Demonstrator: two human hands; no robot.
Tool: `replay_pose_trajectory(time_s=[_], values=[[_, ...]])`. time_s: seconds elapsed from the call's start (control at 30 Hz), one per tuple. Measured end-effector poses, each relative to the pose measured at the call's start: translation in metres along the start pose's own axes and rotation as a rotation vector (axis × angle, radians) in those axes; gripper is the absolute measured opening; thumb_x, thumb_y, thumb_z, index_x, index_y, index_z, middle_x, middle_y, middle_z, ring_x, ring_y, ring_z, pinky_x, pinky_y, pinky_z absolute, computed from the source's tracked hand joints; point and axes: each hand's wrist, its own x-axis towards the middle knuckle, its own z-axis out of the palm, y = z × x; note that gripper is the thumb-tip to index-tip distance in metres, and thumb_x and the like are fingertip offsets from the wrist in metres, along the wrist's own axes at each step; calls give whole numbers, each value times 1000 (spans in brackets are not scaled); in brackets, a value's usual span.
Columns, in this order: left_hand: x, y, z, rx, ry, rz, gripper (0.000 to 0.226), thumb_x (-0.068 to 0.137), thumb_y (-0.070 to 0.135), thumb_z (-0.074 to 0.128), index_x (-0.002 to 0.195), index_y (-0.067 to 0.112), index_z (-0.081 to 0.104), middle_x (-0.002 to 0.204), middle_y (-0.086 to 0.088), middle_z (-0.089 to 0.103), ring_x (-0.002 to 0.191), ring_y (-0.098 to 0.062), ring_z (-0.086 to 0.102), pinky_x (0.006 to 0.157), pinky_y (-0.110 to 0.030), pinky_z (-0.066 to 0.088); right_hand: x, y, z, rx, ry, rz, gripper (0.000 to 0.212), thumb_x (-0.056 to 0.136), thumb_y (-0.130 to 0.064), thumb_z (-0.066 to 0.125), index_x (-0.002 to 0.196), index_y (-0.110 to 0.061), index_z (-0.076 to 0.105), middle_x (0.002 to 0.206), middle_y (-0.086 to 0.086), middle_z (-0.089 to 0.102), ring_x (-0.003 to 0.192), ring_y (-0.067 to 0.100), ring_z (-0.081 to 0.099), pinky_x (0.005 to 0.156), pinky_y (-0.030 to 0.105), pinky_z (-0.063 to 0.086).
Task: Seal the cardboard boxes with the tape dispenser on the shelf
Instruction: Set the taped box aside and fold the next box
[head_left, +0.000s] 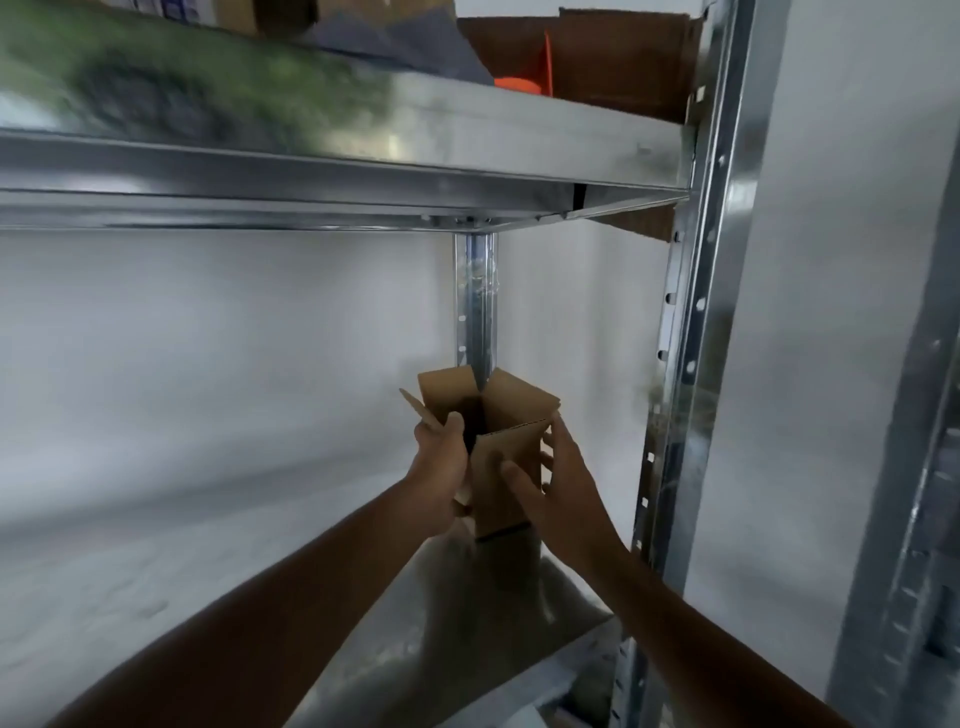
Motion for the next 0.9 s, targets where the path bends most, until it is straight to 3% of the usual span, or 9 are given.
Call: replay_pose_trajectory(time_s=[0.17, 0.37, 0.5, 0.57, 0.67, 0.73, 0.77, 0.83, 0.9], values=[[-5, 0, -10, 56, -167, -66, 65, 98, 54, 57, 152, 25, 34, 152, -10, 43, 135, -44, 43, 106, -66, 43, 5, -2, 1, 4, 39, -16, 56, 99, -43, 59, 141, -40, 23, 143, -11, 47, 125, 9, 50, 112, 32, 44], [2, -3, -28, 53, -289, -47, 67, 90, 46, 71, 145, 16, 46, 143, -17, 52, 126, -44, 54, 100, -57, 53, 14, -2, 5, 7, 66, 23, 62, 102, -41, 53, 154, -17, 30, 150, 0, 50, 132, 20, 53, 111, 28, 40], [5, -7, -27, 74, -292, -7, 71, 88, 54, 69, 147, 22, 43, 148, -10, 49, 129, -42, 52, 103, -56, 51, 17, -3, 6, -49, 128, 5, 75, 101, -41, 56, 159, -21, 12, 161, 1, 30, 138, 16, 41, 111, 23, 32], [6, -9, -29, 129, -287, 18, 71, 90, 57, 66, 148, 25, 41, 152, -3, 44, 135, -39, 47, 106, -54, 49, 14, -6, 8, -138, 198, -53, 83, 100, -40, 58, 161, -24, 4, 168, 2, 14, 152, 23, 23, 122, 35, 24], [2, -13, -35, 349, -248, 113, 67, 89, 65, 59, 143, 28, 43, 142, 5, 45, 129, -25, 48, 98, -41, 49, 3, -16, 11, -218, 305, -299, 74, 98, -40, 55, 156, -29, 11, 170, 3, 8, 157, 18, 1, 126, 35, 8], [0, -19, -43, 565, -205, 237, 51, 95, 62, 54, 133, 28, 49, 136, 4, 52, 110, -12, 53, 85, -27, 47, -2, -21, 13, -245, 299, -464, 63, 98, -37, 53, 155, -19, 32, 168, 5, 19, 155, 8, 4, 126, 26, 6], [-1, -22, -50, 668, -166, 316, 48, 98, 59, 52, 134, 28, 50, 140, 3, 54, 109, -10, 54, 83, -23, 46, -3, -23, 15, -254, 272, -522, 58, 100, -35, 54, 152, -15, 40, 165, 6, 28, 155, 9, 12, 127, 29, 12], [-5, -28, -74, 878, -32, 493, 50, 100, 56, 50, 143, 29, 50, 151, 8, 49, 129, -12, 49, 99, -25, 43, -2, -28, 19, -300, 198, -618, 51, 102, -39, 49, 147, -15, 49, 157, 8, 44, 151, 23, 31, 125, 45, 23], [-11, -30, -107, 1154, 122, 677, 52, 100, 60, 44, 145, 35, 50, 158, 14, 41, 149, -14, 29, 121, -37, 25, 1, -36, 29, -392, 81, -648, 55, 102, -50, 38, 146, -17, 50, 155, 5, 47, 152, 20, 27, 127, 35, 10]])
